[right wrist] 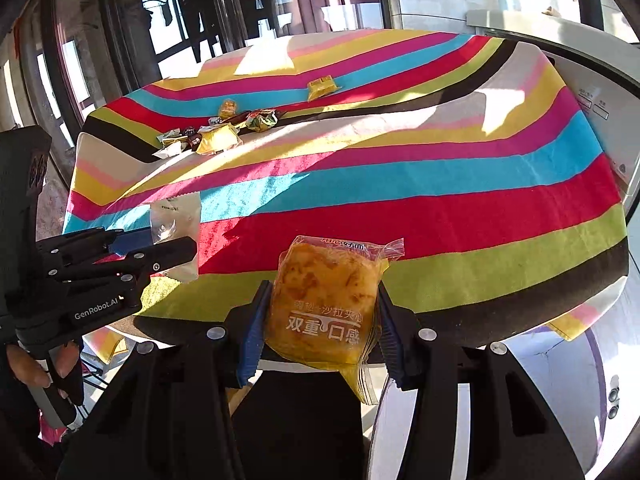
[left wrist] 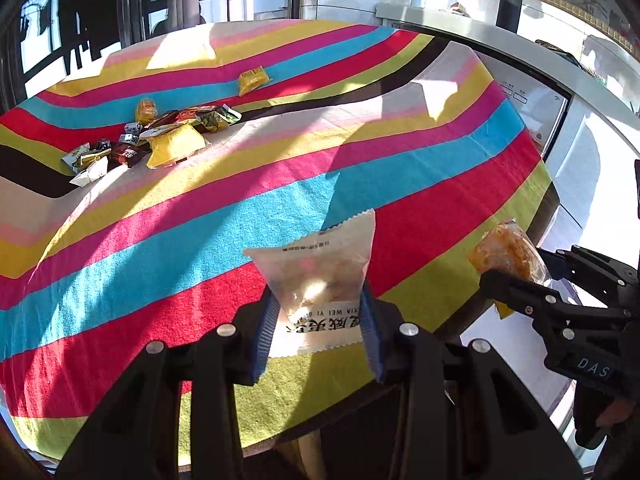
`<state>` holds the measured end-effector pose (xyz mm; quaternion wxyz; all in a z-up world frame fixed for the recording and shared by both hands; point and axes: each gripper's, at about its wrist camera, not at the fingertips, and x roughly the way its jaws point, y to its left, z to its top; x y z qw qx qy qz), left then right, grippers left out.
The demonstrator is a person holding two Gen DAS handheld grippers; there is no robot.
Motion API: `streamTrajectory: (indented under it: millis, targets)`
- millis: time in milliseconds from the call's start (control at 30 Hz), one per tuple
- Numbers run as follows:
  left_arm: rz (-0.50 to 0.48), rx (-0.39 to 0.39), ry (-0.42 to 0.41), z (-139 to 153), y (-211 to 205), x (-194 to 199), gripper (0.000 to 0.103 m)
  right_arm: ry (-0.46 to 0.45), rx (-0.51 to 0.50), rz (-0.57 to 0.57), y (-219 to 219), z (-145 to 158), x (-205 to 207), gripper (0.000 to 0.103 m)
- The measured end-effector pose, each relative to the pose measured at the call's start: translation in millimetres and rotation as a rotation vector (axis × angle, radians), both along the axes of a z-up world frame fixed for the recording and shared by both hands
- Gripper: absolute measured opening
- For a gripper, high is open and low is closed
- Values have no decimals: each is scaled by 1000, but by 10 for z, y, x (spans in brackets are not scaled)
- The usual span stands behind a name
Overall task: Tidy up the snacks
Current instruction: 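Carry both snacks to the white bin and open both tools to drop them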
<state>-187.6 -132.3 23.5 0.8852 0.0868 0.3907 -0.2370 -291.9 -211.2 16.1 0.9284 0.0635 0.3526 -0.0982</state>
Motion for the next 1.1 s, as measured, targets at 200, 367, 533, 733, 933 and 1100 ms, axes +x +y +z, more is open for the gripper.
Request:
streamTrajectory:
  millis: [200, 367, 533, 733, 933, 1100]
  targets:
    - [-111, 39, 4, -34, -428, -202, 38, -18, 27, -87, -264, -35, -339, 49]
    - [-262, 65, 10, -56, -881, -438, 38, -30, 11, -188, -499, -80, -670, 49]
    - [-392, 87, 42, -147, -1319, -617, 38, -17, -25, -282, -744, -154, -991, 49]
    - [-527, 102, 95, -301, -1778, -828, 39, 36, -6, -420, -1109, -347, -1373, 49]
    - [-640, -14, 201, -406, -1956, -949, 91, 48, 12, -549, -1315, -385, -1627, 76]
    - [-573, -17, 121, -311, -1778, -879, 94, 19, 9, -564, -1351, -304, -1660, 77]
